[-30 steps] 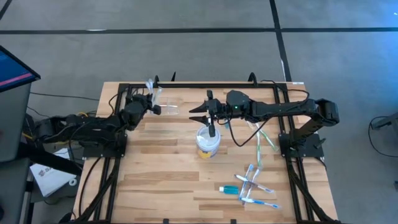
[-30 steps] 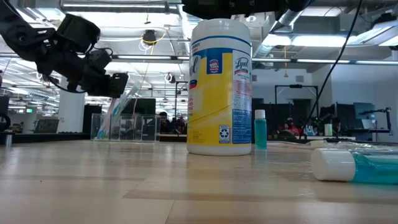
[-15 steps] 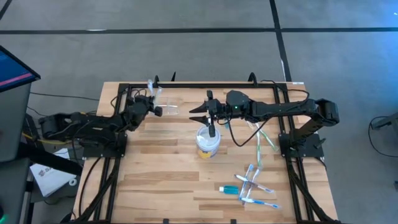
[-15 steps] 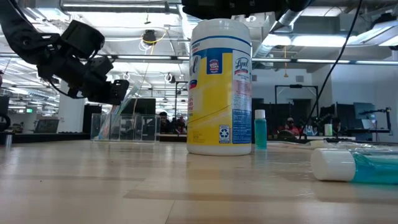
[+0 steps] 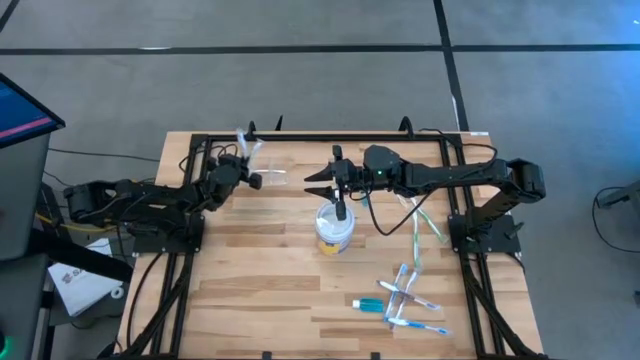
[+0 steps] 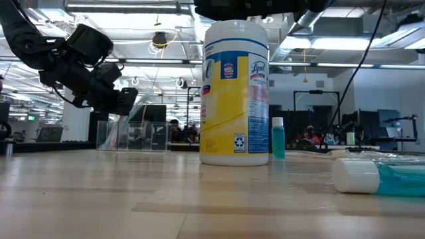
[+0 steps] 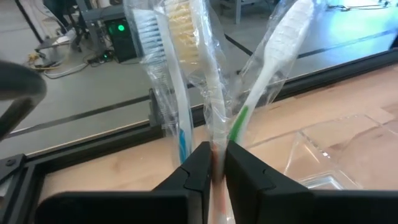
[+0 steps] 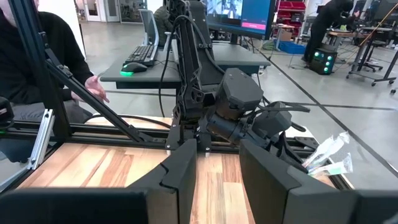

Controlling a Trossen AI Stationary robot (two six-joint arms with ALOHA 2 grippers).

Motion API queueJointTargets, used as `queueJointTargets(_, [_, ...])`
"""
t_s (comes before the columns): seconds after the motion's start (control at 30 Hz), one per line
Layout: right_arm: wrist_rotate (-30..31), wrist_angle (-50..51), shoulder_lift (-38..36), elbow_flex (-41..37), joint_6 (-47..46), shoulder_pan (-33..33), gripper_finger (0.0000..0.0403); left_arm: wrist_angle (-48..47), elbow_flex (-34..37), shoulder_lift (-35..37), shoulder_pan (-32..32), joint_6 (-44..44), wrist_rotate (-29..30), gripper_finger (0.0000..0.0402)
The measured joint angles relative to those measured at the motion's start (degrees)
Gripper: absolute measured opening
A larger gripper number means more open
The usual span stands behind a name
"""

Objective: Pick & Place toothbrushing station
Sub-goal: Put the bottom orange toothbrush into the transparent organizer, then put the left green toothbrush into the transparent organizer

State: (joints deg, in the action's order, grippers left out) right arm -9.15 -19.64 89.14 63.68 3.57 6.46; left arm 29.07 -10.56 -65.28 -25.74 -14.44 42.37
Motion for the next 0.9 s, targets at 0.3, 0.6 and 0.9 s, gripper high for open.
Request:
queueJointTargets(0.3, [0.0, 0.0, 0.0, 0.0, -0.1, 0.0, 0.0113, -0.2, 0.0, 0.6, 0.0, 0.5, -0.7, 0.0072])
queueJointTargets(0.6, [0.0, 0.6, 0.0, 0.0, -0.1, 0.0, 0.0113, -0.2, 0.0, 6.8, -0.1, 0.6, -1.1, 0.0073])
queueJointTargets(0.9, [0.0, 2.4, 0.0, 0.0, -0.5, 0.5, 0.0113, -0.1, 0.0, 15.1, 1.7, 0.6, -10.7, 0.0074])
